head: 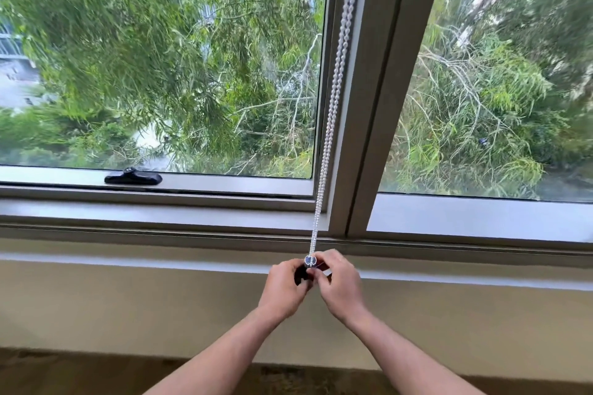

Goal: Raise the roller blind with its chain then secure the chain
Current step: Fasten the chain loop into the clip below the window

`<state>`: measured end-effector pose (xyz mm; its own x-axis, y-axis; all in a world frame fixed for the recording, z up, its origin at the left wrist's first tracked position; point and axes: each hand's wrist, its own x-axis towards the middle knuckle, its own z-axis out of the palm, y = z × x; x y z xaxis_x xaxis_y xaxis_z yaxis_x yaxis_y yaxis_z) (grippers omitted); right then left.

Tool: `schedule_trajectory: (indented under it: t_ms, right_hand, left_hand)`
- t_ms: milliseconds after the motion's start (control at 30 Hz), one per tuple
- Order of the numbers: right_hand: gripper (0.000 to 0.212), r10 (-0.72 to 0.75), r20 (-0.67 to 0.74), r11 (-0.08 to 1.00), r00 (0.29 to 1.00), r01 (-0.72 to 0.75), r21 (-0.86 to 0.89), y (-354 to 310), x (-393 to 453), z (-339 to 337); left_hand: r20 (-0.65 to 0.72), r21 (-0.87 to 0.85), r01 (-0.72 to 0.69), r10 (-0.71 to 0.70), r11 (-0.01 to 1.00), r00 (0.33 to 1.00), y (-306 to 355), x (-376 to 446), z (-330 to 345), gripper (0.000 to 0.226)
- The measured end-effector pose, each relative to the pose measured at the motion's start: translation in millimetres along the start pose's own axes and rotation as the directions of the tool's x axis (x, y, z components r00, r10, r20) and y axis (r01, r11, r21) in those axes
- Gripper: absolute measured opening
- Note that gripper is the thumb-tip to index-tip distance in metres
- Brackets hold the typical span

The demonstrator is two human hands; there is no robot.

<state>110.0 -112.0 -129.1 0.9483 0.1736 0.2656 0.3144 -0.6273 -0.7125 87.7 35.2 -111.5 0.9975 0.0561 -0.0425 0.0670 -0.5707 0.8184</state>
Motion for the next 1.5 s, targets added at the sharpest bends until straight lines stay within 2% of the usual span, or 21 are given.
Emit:
schedule_trajectory:
  t_ms: [133,300,433,600,700,800,867,1033,1367,1500]
  right_hand:
    - [0.021,0.022,-0.026,1.000,0.999,-0.023,-0.017,10,5,-6]
    - [0.018,0.008,-0.040,1.000,0.999,-0.007,0.004,16,4,-8]
    - [0.019,0.010,-0.042,0.996,0.999,-0.006,0.085,18,0,-10]
    - [0.017,0.126,0.040,0.974,0.991,-0.131,0.183,16,2,-17]
    - [0.017,0.171,0.124,0.930,0.977,-0.202,0.308,13,3,-20]
    - [0.031,0.232,0.185,0.884,0.955,-0.286,0.369,15,5,-22]
    - [0.039,0.256,0.165,0.886,0.952,-0.300,0.355,16,7,-24]
    - [0.026,0.279,0.171,0.884,0.945,-0.322,0.339,15,8,-29]
    - [0.026,0.250,0.233,0.884,0.940,-0.319,0.340,15,4,-39]
    - [0.023,0.240,0.244,0.889,0.939,-0.314,0.333,10,2,-42]
  left_hand:
    - [0.000,-0.128,0.044,-0.044,0.991,0.999,20,2,0,0.044]
    - [-0.097,-0.234,0.094,-0.119,0.968,0.988,33,12,2,0.022]
    - [-0.110,-0.250,0.124,-0.155,0.960,0.982,28,14,5,0.014]
    - [-0.123,-0.199,0.138,-0.164,0.970,0.979,31,15,8,0.017]
    - [-0.152,-0.178,0.143,-0.171,0.974,0.973,35,15,9,0.018]
    - [-0.174,-0.165,0.157,-0.185,0.974,0.967,39,14,11,0.020]
    - [-0.176,-0.185,0.164,-0.197,0.969,0.964,39,13,13,0.020]
    - [-0.188,-0.216,0.157,-0.198,0.964,0.962,40,6,22,0.021]
    - [-0.237,-0.274,0.165,-0.233,0.947,0.943,43,-3,32,0.019]
    - [-0.213,-0.310,0.202,-0.275,0.929,0.938,42,-4,31,0.017]
